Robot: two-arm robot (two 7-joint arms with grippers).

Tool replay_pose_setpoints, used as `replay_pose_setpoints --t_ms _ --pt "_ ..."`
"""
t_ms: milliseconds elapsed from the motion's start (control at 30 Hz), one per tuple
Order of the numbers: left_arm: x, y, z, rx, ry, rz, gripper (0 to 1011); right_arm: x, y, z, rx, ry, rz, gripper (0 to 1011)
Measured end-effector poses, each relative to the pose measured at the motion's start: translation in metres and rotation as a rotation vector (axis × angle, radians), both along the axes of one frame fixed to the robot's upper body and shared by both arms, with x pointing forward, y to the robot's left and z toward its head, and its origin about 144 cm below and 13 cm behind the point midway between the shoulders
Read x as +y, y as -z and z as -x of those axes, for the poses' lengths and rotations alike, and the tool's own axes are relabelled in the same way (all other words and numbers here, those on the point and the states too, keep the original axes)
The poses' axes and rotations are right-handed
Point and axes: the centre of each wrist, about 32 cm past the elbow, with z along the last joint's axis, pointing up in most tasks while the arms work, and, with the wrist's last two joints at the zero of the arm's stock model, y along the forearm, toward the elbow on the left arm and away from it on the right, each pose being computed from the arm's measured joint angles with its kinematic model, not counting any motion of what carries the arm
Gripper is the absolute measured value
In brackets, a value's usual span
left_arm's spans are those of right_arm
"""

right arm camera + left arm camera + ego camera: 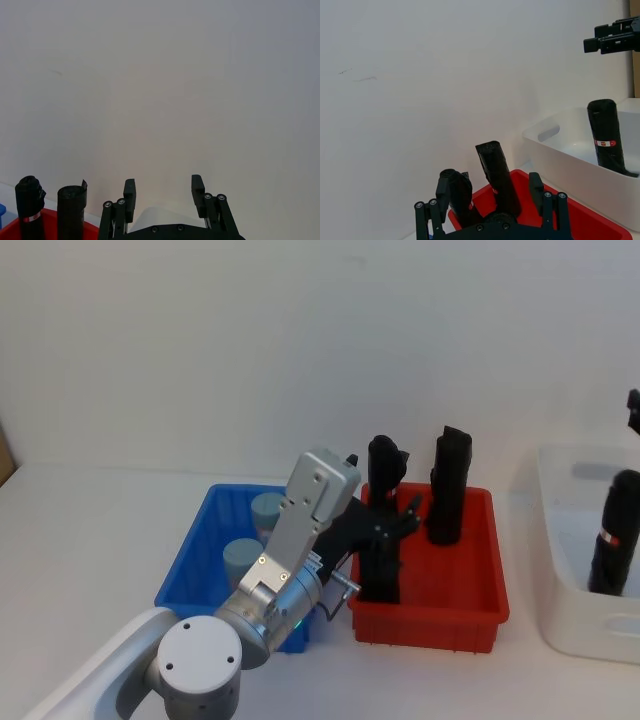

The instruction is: Pick the cotton swabs from the blue box and place them into the white box.

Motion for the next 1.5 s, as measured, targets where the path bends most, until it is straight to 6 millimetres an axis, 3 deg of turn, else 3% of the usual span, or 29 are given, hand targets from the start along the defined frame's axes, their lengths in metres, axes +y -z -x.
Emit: replay_pose_setpoints --t_ms 367,900,1500 --pt "0.0 0.0 0.0 0.0 0.0 0.0 1000 -0.002 0.003 0.0 0.021 0.009 0.004 988" --pt "0.021 -0.001 0.012 0.028 -0.098 0.018 1000 -0.003 0.005 0.0 0.03 0.014 0.007 1002" --pt "0.066 0.04 0.029 0.179 -0.253 0.137 1000 -0.003 0.005 0.0 0.033 0.014 0.007 1002"
